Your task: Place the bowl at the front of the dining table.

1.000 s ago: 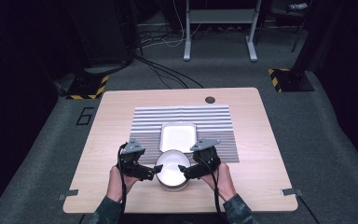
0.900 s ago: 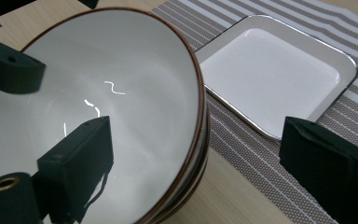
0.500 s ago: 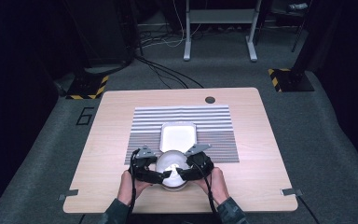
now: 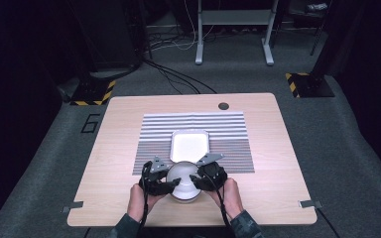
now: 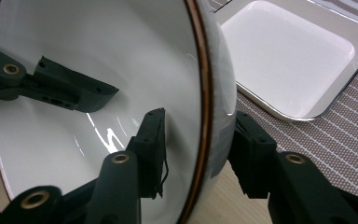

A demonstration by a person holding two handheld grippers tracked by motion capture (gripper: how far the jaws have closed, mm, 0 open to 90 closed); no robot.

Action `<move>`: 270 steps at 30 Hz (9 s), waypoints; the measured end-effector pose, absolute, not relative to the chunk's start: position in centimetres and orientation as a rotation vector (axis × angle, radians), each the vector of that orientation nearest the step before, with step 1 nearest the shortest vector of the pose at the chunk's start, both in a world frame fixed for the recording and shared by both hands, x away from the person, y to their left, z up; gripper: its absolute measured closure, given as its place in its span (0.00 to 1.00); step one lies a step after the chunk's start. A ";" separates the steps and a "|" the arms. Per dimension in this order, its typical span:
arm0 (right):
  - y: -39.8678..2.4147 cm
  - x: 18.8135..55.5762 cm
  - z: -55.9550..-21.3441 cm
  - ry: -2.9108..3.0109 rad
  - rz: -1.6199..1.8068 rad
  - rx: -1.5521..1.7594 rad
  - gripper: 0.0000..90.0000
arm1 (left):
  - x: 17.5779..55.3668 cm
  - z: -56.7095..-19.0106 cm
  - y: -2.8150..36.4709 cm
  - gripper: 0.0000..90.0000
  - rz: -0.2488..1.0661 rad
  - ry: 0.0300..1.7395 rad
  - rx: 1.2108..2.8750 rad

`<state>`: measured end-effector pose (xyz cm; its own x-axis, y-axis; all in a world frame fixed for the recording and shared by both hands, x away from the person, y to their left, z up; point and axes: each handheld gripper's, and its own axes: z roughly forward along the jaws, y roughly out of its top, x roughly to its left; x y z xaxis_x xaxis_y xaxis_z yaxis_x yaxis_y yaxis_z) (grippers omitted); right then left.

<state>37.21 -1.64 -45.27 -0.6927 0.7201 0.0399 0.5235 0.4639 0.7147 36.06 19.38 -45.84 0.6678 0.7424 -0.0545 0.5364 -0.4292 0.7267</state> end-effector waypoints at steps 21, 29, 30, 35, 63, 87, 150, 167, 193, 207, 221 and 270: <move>-1.1 36.1 -43.8 2.318 0.990 0.963 0.86 | 35.7 -44.4 19.0 0.74 0.508 0.944 2.148; -1.1 36.0 -43.4 2.265 1.026 0.893 0.90 | 35.6 -44.4 19.0 0.75 0.510 0.941 2.146; -1.1 36.0 -43.4 2.265 1.026 0.893 0.90 | 35.6 -44.4 19.0 0.75 0.510 0.941 2.146; -0.8 35.8 -43.3 2.249 1.026 0.861 0.91 | 35.6 -44.4 19.1 0.75 0.500 0.944 2.139; -0.5 34.9 -40.9 2.119 1.105 0.722 0.90 | 34.8 -41.4 19.4 0.84 0.601 0.876 2.070; -0.7 35.3 -39.2 2.077 1.124 0.698 0.90 | 35.4 -39.7 19.4 0.85 0.640 0.847 2.029; 0.8 40.2 -36.7 2.078 1.127 0.682 0.90 | 39.9 -37.3 20.9 0.86 0.657 0.877 1.993; 0.7 42.2 -36.8 2.097 1.118 0.717 0.91 | 42.0 -37.4 20.7 0.87 0.630 0.895 2.002; -0.4 46.2 -37.9 2.148 1.106 0.822 0.91 | 46.7 -38.4 19.7 0.88 0.540 0.930 2.034; -0.3 47.9 -39.1 2.195 1.082 0.868 0.91 | 48.4 -39.5 19.8 0.88 0.476 0.965 2.055; -0.4 49.2 -39.8 2.240 1.064 0.919 0.91 | 49.8 -40.3 19.7 0.88 0.417 0.992 2.091; -0.9 53.0 -43.6 2.410 0.970 1.109 0.91 | 53.3 -44.4 18.9 0.89 0.240 1.111 2.130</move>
<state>53.02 -0.88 -43.55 -0.6496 0.7603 -0.0029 0.5464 0.4695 0.6936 53.25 18.92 -44.40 0.6130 0.7752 -0.1528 0.6428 -0.3769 0.6669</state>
